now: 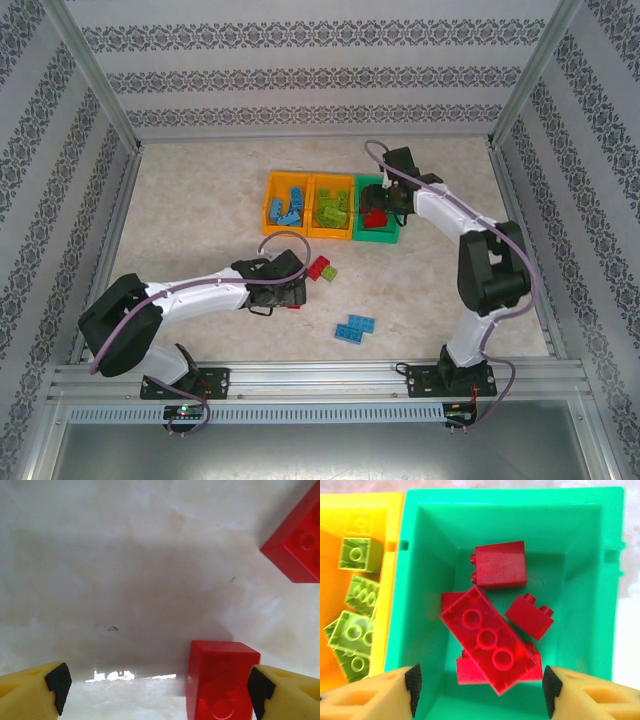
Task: Sort the legos into containers by color
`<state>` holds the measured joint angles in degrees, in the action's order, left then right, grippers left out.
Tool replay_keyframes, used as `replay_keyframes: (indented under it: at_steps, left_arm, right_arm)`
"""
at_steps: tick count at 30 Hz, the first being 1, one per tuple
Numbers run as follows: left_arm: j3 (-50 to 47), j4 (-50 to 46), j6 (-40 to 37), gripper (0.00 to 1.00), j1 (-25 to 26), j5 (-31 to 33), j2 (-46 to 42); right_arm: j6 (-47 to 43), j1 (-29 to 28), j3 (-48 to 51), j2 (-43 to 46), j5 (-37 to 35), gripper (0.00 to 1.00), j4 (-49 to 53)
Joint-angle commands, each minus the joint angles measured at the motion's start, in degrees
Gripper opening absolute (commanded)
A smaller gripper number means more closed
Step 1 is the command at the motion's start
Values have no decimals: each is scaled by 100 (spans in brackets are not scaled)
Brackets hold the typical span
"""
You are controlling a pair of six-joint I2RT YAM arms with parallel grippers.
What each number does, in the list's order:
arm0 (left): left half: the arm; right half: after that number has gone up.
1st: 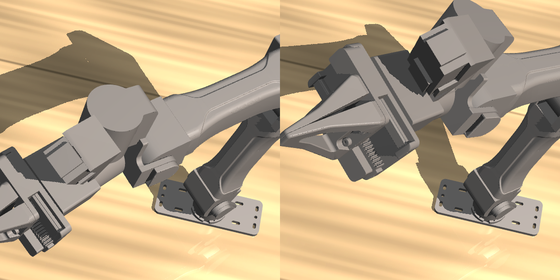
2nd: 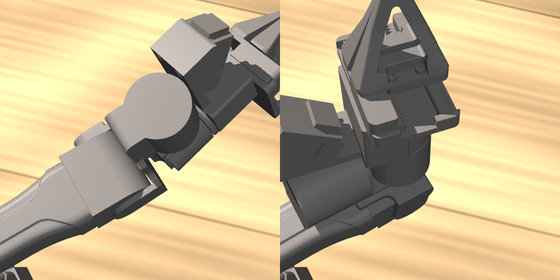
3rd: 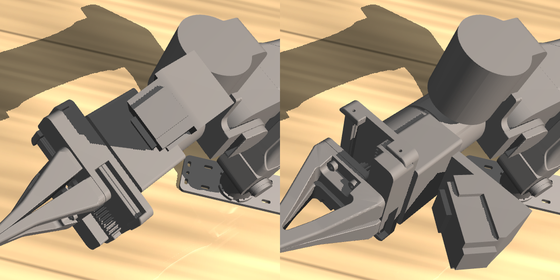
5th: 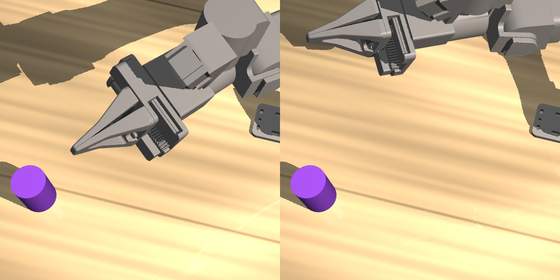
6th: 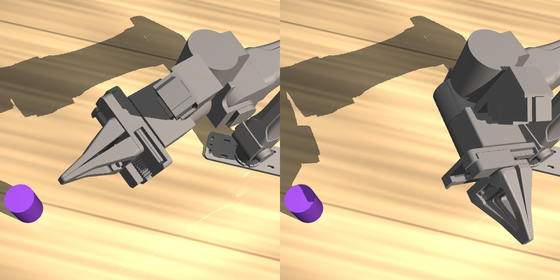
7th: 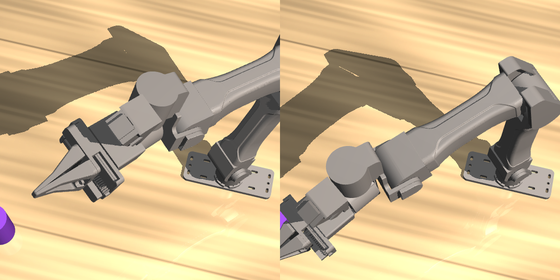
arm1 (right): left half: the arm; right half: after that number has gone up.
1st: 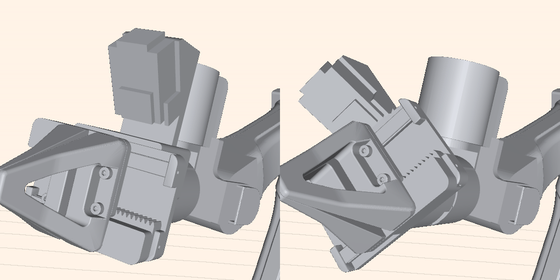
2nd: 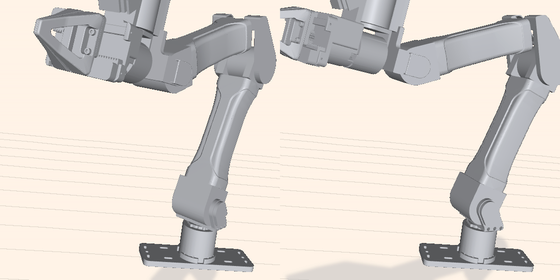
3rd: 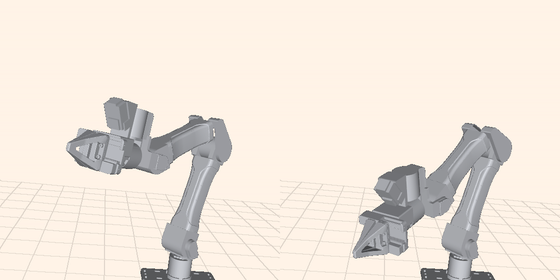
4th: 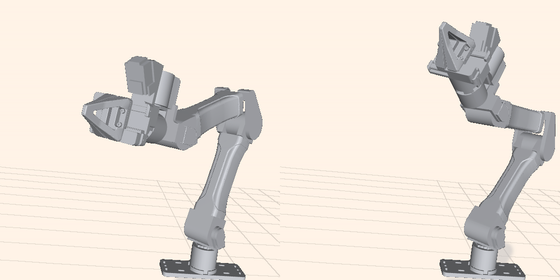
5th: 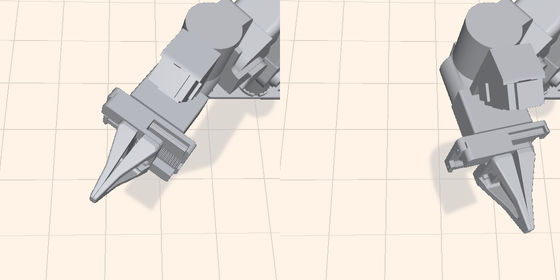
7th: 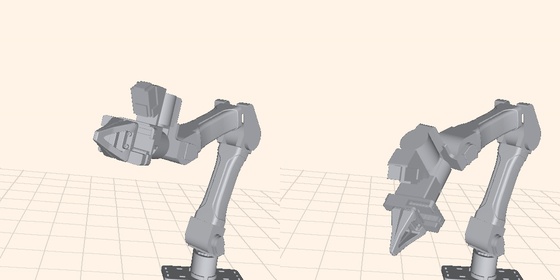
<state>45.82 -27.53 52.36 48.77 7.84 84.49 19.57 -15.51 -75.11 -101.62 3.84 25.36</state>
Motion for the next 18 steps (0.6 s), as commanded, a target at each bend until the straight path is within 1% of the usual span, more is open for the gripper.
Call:
replay_keyframes:
  at_steps: [1,6,8,18]
  left_arm:
    - [245,170,110,92,150,-24,97]
    - [452,144,4,89,262,-138,467]
    - [539,142,-40,86,262,-200,622]
    - [830,-7,-98,66,269,-247,1087]
  right_arm:
    - [-46,21,371,518,-34,69,-104]
    - [-55,40,748,907,-103,71,-45]
    - [-24,43,890,1047,-99,71,-49]
    - [64,226,1504,1650,-239,78,-116]
